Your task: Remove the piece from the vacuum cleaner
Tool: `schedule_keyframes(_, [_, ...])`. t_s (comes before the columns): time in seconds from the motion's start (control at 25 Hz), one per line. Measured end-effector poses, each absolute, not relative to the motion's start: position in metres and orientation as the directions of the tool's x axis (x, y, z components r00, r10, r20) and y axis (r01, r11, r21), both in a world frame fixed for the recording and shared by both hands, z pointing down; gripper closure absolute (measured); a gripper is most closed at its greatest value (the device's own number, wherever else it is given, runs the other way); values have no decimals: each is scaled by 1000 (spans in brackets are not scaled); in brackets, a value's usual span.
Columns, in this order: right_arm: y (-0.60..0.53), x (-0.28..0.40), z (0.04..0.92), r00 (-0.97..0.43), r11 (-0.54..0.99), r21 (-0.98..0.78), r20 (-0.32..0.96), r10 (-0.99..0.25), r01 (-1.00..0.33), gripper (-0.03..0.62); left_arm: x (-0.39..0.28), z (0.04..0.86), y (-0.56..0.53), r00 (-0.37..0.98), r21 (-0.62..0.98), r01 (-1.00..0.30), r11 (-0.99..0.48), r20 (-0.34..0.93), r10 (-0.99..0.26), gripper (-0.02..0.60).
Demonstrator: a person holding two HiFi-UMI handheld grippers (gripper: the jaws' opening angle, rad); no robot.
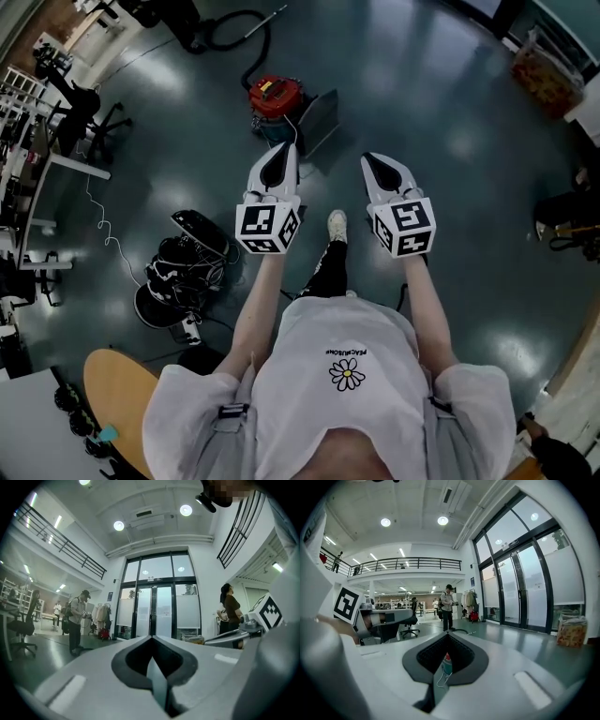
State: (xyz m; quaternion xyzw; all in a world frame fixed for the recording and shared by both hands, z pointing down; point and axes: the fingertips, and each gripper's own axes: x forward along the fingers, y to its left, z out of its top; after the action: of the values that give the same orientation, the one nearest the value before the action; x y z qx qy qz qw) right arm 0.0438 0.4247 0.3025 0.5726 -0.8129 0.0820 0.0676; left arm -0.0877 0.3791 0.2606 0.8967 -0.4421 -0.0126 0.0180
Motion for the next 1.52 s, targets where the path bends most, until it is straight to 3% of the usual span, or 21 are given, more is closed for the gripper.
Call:
schedule_keyframes(0.8, [163,61,327,-332,360,16,347,-877,-933,571,-92,316,130,553,113,-832,-543,85,-829,580])
schedule_keyframes(1.2, [53,44,341,-476,492,-52,356,-804,-869,574,-84,331,42,517,118,-855,-505,132,-846,581])
schedule_keyframes(1.28, [28,44,340,-504,513,-77,360,-785,-855,531,-78,332,21,518,112,-855,-507,138,-844,581])
schedule_keyframes(1.36, [1,45,336,-537,540,-98,348,-769,-836,568,-70,333,-4,515,105,-857,-505,141,-845,580])
schedule_keyframes(1.52, [-42,47,332,-599,612,-71,325,-732,-787,568,-50,330,-52,516,113,-856,-504,127,-847,581])
